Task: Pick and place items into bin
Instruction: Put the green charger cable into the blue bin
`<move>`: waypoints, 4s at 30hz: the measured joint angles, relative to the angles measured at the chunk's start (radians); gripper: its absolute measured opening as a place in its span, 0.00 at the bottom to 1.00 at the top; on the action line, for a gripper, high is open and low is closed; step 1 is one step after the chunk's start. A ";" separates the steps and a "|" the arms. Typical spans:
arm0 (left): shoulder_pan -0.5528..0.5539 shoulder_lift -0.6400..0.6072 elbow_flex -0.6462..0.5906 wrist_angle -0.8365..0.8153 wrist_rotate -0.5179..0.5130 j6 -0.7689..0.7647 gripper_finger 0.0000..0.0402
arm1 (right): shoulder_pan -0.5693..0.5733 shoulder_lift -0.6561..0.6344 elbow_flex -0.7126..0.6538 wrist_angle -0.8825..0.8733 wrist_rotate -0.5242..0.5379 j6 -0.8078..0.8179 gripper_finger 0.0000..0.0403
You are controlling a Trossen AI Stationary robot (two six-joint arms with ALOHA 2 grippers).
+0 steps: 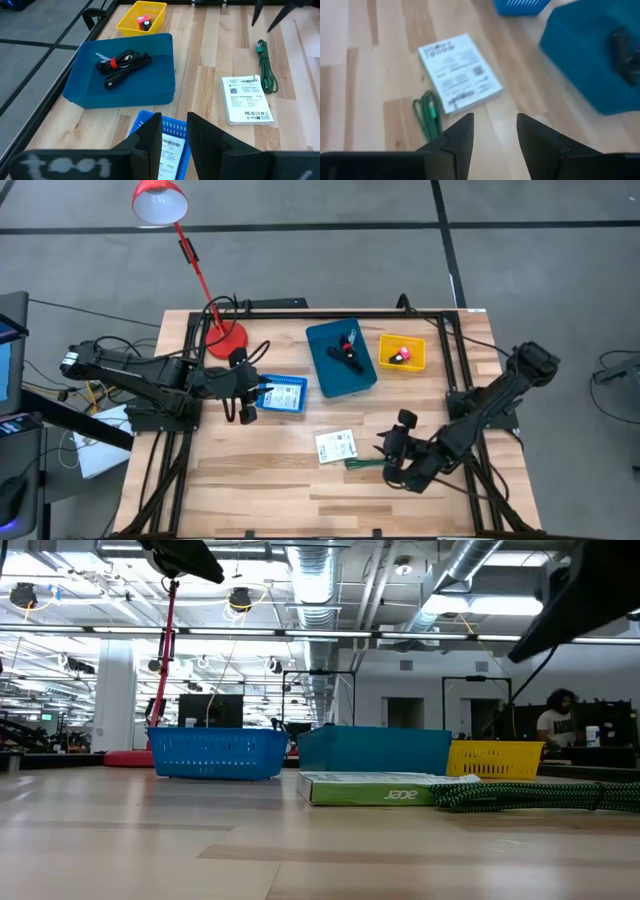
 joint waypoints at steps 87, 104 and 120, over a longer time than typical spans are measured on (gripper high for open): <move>0.000 0.000 0.000 0.000 0.000 0.000 0.20 | 0.029 0.173 -0.189 0.612 -0.253 -0.043 0.08; 0.000 0.000 0.000 0.000 0.000 0.000 0.20 | -0.286 0.131 -0.186 0.908 0.361 -0.259 0.03; 0.000 0.000 0.000 0.000 0.000 0.000 0.20 | -0.794 0.078 -0.186 1.039 -0.074 -0.419 0.09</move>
